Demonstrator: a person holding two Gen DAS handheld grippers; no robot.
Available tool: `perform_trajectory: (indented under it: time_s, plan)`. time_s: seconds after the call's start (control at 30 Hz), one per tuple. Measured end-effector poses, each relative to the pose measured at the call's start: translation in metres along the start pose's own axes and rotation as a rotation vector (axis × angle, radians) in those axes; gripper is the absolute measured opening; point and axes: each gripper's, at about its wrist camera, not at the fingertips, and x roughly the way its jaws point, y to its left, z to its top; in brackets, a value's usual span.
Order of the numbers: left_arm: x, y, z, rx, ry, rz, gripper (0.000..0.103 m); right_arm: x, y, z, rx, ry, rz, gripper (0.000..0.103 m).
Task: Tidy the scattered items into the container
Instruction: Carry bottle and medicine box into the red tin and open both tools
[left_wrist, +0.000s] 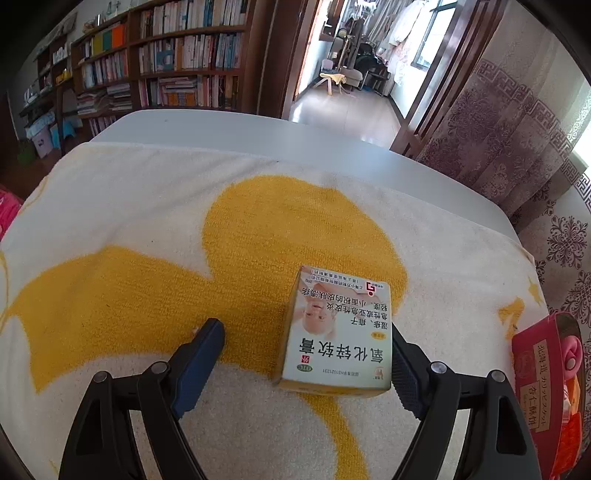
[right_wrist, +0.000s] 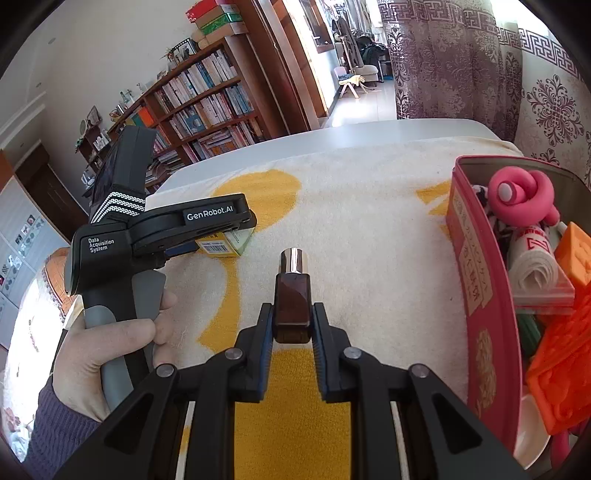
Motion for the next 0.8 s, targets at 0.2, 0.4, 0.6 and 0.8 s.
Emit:
perform_trajectory:
  time_s: [0.2, 0.4, 0.6, 0.8]
  plan:
    - [-0.017, 0.005, -0.001, -0.009, -0.019, -0.033, 0.045, -0.013, -0.003, 0.004, 0.015, -0.042, 0.023, 0.022]
    - [-0.065, 0.005, -0.004, -0.021, -0.075, -0.119, 0.045, -0.041, -0.003, 0.011, 0.029, -0.117, 0.04, 0.022]
    - [-0.101, -0.028, -0.015, 0.058, -0.1, -0.189, 0.045, -0.083, -0.026, 0.025, 0.098, -0.224, -0.001, 0.022]
    - [-0.119, -0.087, -0.032, 0.169, -0.087, -0.256, 0.046, -0.126, -0.085, 0.035, 0.198, -0.295, -0.12, 0.022]
